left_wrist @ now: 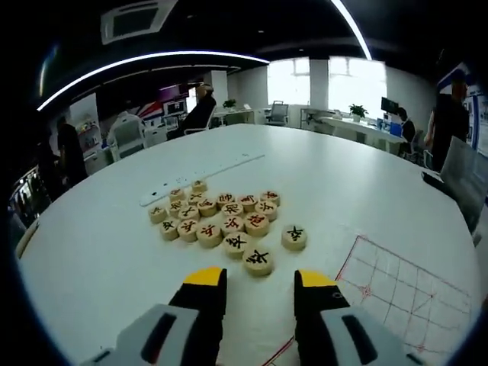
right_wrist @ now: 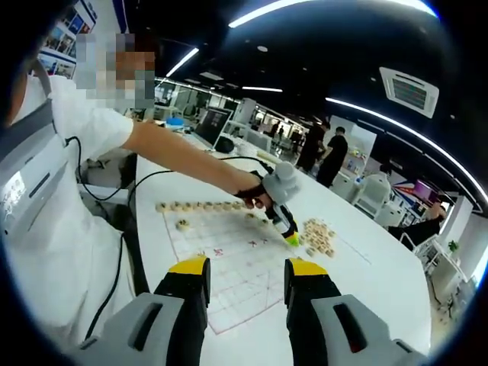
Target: Pick up the chess pieces one by one and place each piece onto its starting position on the chessboard, setting the pieces on their correct points until all the chess pieces are arranged in the starting layout
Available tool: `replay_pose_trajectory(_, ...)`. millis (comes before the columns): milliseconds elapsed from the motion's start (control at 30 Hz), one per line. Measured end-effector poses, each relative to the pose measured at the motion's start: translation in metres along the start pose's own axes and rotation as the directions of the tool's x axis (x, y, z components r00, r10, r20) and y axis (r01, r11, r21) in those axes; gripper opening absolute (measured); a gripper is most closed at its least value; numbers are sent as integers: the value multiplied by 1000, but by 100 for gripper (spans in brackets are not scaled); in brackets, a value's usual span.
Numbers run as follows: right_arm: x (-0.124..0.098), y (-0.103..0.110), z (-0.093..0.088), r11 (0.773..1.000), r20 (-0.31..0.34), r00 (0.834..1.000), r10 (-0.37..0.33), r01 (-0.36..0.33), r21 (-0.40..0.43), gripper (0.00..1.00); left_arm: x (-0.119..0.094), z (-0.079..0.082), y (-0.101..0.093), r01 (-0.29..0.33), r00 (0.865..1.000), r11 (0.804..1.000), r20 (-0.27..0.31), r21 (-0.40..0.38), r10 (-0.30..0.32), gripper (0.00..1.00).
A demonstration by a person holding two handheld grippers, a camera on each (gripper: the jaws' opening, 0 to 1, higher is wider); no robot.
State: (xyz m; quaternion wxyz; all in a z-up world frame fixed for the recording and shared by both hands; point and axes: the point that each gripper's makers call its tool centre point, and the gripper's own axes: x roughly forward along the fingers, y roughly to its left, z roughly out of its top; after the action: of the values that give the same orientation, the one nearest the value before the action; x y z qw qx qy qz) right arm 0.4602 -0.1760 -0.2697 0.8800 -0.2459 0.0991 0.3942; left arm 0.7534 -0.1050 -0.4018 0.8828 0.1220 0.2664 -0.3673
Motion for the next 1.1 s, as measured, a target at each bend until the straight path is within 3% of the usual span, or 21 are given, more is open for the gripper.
replay_pose_trajectory(200,0,1,1,1000,4,1000,1,-1,-1,40,3,2,-2,-5,1000,1000,16,2,5,19)
replay_pose_trajectory(467,1,1,2,1000,5,1000,2,-2,-1,40,-3,6,-1,6,1000,1000,27,11,-7,17)
replay_pose_trajectory(500,1,1,1,1000,5,1000,1,-1,1,40,-7,8,-2,10,999,1000,32,12,-10,5)
replay_pose_trajectory(533,1,1,1,1000,5,1000,0,0,1,40,-13,10,6,-36,999,999,36,-19,36,3)
replay_pose_trajectory(567,1,0,1,1000,4,1000,-1,1,2,40,-16,13,1,-2,999,1000,47,-2,2,4)
replay_pose_trajectory(700,3,0,1,1000,2,1000,-2,2,0,40,-26,11,-2,3,999,1000,42,29,-5,4)
replay_pose_trajectory(767,3,2,4,1000,6,1000,2,-2,-4,40,-27,11,-5,16,999,999,42,39,-18,11)
replay_pose_trajectory(867,2,5,5,1000,6,1000,4,-4,-11,40,-17,16,-9,27,998,999,57,26,-28,26)
replay_pose_trajectory(1033,2,3,2,1000,-1,1000,2,-2,-7,40,2,11,-12,17,999,999,32,43,-19,29)
replay_pose_trajectory(1100,1,1,0,1000,-1,1000,-1,1,-2,40,7,8,-7,-12,1000,999,21,52,11,30)
